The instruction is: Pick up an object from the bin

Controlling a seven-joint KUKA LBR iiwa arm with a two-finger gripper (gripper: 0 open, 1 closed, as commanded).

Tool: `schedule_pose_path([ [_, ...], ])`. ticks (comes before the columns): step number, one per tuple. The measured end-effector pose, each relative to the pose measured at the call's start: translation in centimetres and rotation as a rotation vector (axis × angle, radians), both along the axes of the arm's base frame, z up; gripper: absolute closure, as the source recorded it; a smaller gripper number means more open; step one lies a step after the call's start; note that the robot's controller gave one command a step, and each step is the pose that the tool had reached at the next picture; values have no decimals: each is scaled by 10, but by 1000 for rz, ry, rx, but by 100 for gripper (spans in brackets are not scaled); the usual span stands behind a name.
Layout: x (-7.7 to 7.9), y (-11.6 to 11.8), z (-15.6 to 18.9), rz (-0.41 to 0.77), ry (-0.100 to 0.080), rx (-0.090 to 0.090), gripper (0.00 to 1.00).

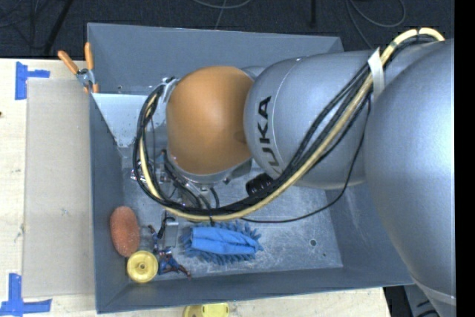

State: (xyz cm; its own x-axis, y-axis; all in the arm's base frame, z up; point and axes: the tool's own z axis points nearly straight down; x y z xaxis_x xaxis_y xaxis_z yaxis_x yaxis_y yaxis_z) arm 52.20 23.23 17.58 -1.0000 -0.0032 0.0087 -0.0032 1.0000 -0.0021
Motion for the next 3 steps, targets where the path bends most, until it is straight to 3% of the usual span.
schedule_pose_path([
  [1, 2, -1, 5, -4, -7, 2, 0],
  [2, -21, -24, -46, 58, -12, 4, 0],
  [3, -16, -55, -72, 16, -1, 1, 0],
])
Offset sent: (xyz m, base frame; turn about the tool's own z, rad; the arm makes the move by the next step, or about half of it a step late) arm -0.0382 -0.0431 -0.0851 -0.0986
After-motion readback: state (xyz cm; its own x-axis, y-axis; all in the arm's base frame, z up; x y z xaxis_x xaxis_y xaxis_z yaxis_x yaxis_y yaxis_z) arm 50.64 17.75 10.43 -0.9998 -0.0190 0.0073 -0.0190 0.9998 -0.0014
